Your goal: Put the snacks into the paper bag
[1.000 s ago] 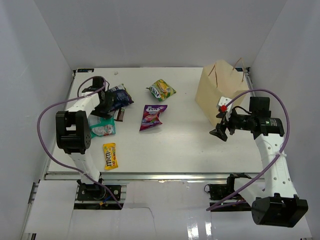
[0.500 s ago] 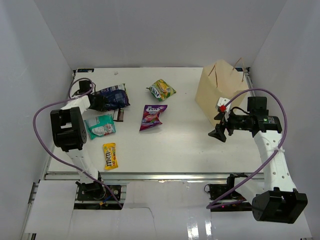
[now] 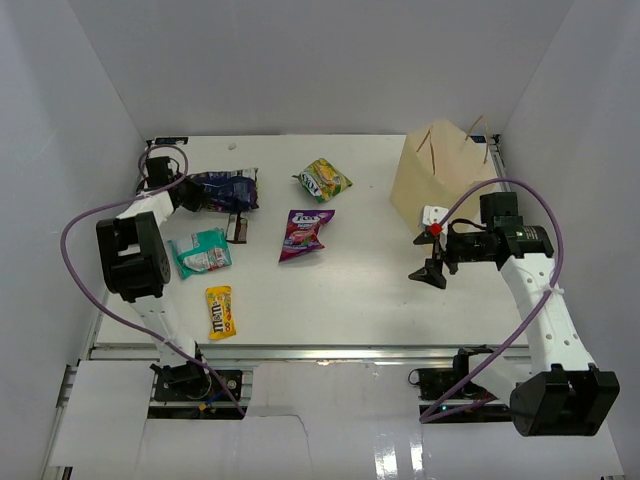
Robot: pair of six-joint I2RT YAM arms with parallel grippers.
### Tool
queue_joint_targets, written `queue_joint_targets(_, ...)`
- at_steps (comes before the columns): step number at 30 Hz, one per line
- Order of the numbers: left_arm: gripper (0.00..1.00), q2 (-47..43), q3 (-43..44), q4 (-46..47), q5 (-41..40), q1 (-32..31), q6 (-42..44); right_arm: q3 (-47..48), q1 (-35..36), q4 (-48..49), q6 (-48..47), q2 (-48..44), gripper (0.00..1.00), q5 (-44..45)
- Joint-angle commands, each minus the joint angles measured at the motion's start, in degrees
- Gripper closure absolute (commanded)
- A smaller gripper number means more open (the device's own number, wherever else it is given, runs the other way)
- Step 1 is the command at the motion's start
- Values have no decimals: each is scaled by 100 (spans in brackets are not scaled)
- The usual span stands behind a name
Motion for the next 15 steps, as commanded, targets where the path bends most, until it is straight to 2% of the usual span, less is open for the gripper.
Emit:
queue_joint_targets(1,100,-912,323,515,744,-19,1088,241,456,100,-421,224,13,-273)
queue_joint_targets(3,100,-1123,253,602,999,-37,1264,346,754,389,-184,373,13,-45)
queue_joint_targets(6,100,-1501,104,743,1535,-142,1563,496,1369,1311,842,681,15,473)
queue_joint_targets(7,100,-1580,60,778,1649,-160,1599,548,1606,1584,1507,829,16,614)
queue_joint_targets(8,100,-1737,7,796,1911,-186,1599,566,1695,2195,1853,892,17,893)
queue_joint_targets(11,100,-1949,-265,893,2361,-265,1616,715,1994,3182,3046,1155,18,1212)
queue_joint_targets(15,100,-2423,-520,867,2731,-537,1906,1119,2258,3993,4718,1656,20,1643)
